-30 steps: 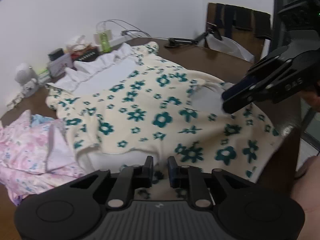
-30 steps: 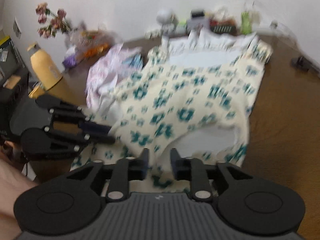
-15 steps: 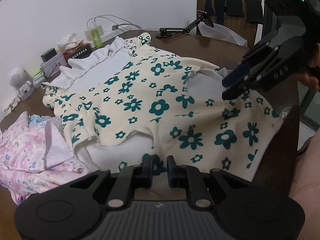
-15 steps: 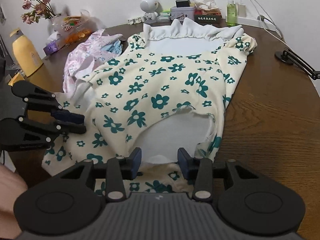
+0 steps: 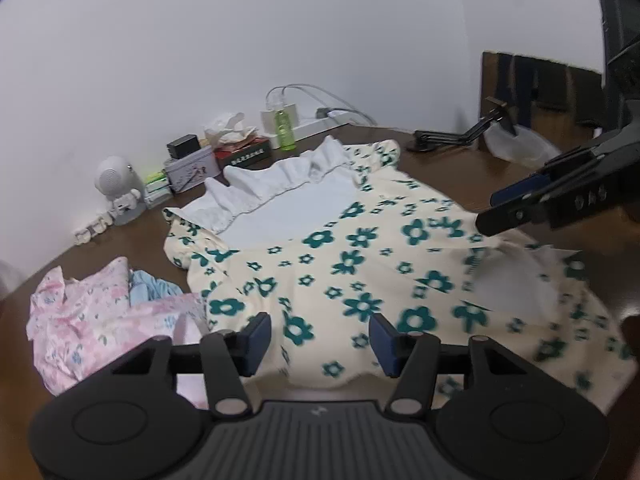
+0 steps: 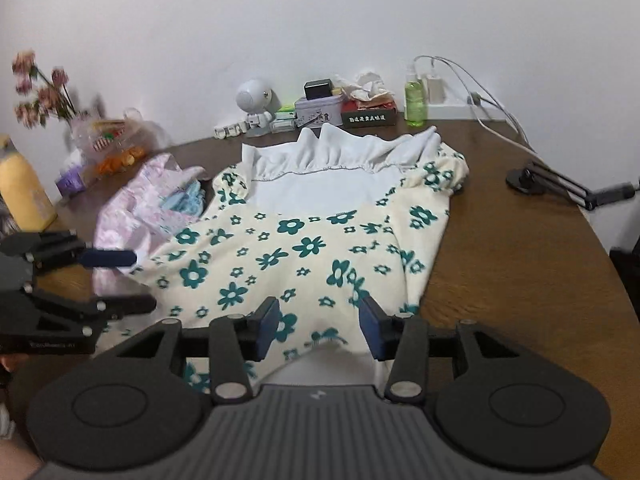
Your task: Fold clothes
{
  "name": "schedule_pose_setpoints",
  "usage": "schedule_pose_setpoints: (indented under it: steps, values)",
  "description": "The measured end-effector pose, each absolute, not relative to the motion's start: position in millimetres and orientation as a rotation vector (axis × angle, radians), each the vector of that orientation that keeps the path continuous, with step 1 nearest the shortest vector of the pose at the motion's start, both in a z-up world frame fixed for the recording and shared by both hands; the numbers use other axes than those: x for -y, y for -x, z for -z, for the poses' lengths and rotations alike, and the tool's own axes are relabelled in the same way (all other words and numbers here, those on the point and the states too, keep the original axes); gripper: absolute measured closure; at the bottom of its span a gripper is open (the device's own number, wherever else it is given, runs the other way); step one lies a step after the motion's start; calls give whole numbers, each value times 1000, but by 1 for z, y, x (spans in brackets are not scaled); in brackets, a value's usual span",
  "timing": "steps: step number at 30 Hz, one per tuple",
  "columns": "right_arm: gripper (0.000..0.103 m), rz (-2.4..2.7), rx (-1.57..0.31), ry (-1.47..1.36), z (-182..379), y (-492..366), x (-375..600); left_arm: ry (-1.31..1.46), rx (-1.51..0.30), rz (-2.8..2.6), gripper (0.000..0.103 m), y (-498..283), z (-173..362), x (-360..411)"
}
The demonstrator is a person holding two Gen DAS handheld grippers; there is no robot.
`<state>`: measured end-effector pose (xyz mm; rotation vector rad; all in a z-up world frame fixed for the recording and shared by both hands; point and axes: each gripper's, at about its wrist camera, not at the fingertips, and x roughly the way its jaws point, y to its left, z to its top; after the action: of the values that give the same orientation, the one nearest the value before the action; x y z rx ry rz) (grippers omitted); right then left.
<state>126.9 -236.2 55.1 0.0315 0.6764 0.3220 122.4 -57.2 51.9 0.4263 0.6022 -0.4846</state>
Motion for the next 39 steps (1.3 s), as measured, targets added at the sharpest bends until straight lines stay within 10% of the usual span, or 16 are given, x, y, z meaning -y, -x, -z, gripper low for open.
schedule_pose_setpoints:
  steps: [3,23,29,39]
  values:
    - [59,-297,-672,41,-47,-142,220,-489,-620,446,85,-135,-39,64]
    - [59,-240,-728,94,-13,-164,227,-439,-621,408,76,-137,-13,43]
    - [58,-252,-690,40,-24,-144,228,-317,-633,452,54,-125,-30,26]
    - [57,-417,-676,22,-61,-59,237,-247,-676,618,71,-67,-54,0]
